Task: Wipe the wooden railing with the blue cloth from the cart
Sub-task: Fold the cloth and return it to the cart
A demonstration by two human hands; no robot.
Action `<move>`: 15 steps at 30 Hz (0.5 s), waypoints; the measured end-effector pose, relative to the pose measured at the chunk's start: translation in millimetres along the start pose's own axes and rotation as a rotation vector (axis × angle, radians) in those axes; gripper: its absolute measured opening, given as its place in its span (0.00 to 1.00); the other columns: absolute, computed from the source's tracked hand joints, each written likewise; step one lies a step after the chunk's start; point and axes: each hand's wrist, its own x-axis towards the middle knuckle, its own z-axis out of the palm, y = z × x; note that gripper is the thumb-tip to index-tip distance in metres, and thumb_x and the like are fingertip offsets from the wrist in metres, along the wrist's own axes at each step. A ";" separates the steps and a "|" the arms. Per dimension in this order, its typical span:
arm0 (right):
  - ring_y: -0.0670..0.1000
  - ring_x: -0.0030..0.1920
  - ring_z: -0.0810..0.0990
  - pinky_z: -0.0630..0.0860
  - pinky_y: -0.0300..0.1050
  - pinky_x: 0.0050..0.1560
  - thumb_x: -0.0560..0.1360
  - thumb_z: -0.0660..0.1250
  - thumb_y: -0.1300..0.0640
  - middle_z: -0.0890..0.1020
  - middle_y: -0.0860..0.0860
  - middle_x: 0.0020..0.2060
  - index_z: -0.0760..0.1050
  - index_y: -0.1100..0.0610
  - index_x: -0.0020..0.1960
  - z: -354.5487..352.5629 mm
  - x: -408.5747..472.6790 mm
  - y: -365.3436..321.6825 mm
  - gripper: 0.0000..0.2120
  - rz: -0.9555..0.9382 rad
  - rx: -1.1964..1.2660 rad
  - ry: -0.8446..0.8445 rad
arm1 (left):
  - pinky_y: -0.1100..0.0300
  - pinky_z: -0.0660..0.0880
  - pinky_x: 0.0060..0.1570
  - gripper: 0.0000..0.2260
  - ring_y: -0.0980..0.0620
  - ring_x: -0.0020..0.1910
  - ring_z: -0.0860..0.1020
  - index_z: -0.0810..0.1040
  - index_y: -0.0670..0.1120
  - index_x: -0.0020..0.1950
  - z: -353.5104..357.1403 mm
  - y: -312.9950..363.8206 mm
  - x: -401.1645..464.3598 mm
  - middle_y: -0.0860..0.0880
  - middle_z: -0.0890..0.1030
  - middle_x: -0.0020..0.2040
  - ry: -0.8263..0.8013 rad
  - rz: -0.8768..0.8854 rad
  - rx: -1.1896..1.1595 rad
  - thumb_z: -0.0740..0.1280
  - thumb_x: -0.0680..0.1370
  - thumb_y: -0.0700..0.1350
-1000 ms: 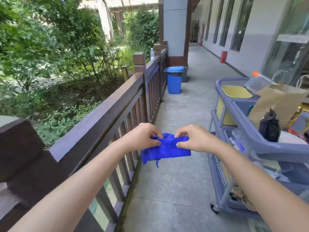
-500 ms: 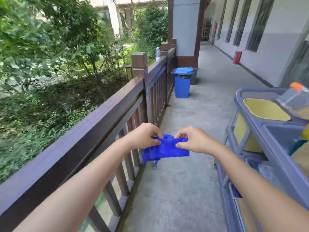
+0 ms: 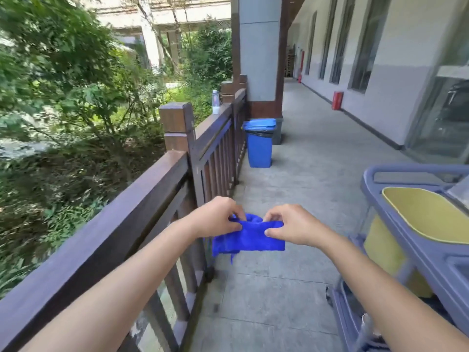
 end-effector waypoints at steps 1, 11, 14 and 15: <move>0.48 0.44 0.78 0.76 0.47 0.45 0.67 0.67 0.55 0.82 0.46 0.42 0.77 0.48 0.41 -5.1 15.1 9.1 0.04 0.023 -0.014 0.017 | 0.70 0.61 0.37 0.07 0.55 0.39 0.71 0.81 0.44 0.49 -0.3 -8.6 23.3 0.48 0.79 0.42 -0.008 0.041 0.004 0.68 0.71 0.40; 0.48 0.41 0.72 0.67 0.40 0.37 0.67 0.67 0.56 0.75 0.44 0.37 0.78 0.52 0.42 -101.2 95.8 86.7 0.04 0.345 -0.128 0.243 | 0.68 0.65 0.38 0.07 0.54 0.38 0.73 0.81 0.45 0.48 -15.4 -14.6 248.5 0.52 0.77 0.40 -0.129 0.386 -0.057 0.67 0.71 0.39; 0.50 0.40 0.74 0.66 0.42 0.35 0.67 0.67 0.56 0.77 0.48 0.36 0.76 0.51 0.39 -119.7 90.3 113.9 0.02 0.439 -0.149 0.276 | 0.71 0.64 0.35 0.07 0.55 0.39 0.72 0.81 0.45 0.48 -0.2 8.0 297.0 0.53 0.77 0.41 -0.174 0.493 -0.072 0.67 0.72 0.39; 0.50 0.40 0.74 0.67 0.42 0.36 0.67 0.66 0.57 0.78 0.48 0.36 0.76 0.52 0.39 -125.3 86.6 124.4 0.01 0.469 -0.146 0.298 | 0.70 0.63 0.34 0.08 0.55 0.39 0.72 0.81 0.46 0.49 5.5 18.0 312.0 0.53 0.76 0.41 -0.182 0.527 -0.066 0.67 0.72 0.40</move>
